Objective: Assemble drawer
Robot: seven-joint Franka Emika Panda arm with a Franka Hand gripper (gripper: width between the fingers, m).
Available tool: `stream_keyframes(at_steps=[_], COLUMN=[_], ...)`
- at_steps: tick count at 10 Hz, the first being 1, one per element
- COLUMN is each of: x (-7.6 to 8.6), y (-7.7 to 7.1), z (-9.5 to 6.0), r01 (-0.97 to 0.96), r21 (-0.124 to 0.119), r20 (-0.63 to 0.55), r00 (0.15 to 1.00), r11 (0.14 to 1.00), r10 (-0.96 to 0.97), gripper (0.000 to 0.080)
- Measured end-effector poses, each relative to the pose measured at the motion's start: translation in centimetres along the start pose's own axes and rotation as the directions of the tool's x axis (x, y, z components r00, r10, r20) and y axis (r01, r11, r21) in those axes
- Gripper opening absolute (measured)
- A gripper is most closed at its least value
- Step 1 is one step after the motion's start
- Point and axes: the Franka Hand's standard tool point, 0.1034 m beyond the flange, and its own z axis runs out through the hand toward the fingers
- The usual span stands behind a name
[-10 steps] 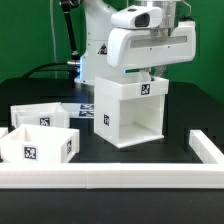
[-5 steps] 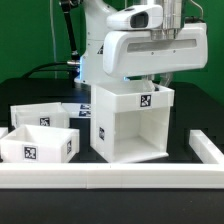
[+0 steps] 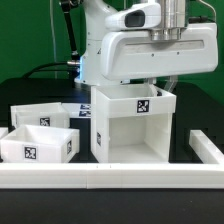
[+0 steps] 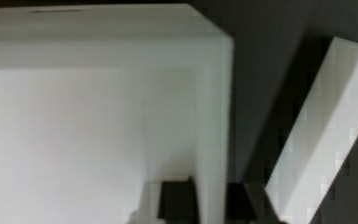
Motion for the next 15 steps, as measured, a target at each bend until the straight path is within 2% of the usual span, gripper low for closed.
stream_keyframes(at_steps=[4, 5, 6, 7, 8, 9, 12, 15], x=[0.3, 0.4, 0.8, 1.4, 1.9, 2.1, 3.5, 3.7], y=[-0.4, -0.2, 0.4, 0.3, -0.4, -0.6, -0.5, -0.9], z=[-0.2, -0.2, -0.3, -0.3, -0.3, -0.4, -0.5, -0.6], r01=[-0.233, -0.332, -0.466, -0.578, -0.667, -0.693, -0.876, -0.92], r21=[0.016, 0.03, 0.051, 0.061, 0.066, 0.068, 0.089, 0.1], r20=[-0.008, -0.006, -0.011, -0.012, -0.007, -0.006, 0.02, 0.039], r00=[0.972, 0.943, 0.884, 0.815, 0.744, 0.719, 0.477, 0.384], r11=[0.972, 0.943, 0.883, 0.814, 0.742, 0.718, 0.474, 0.378], r10=[0.233, 0.332, 0.467, 0.58, 0.668, 0.695, 0.879, 0.923], gripper=[0.0038, 0.0038, 0.0038, 0.0038, 0.0038, 0.0038, 0.0038, 0.0038])
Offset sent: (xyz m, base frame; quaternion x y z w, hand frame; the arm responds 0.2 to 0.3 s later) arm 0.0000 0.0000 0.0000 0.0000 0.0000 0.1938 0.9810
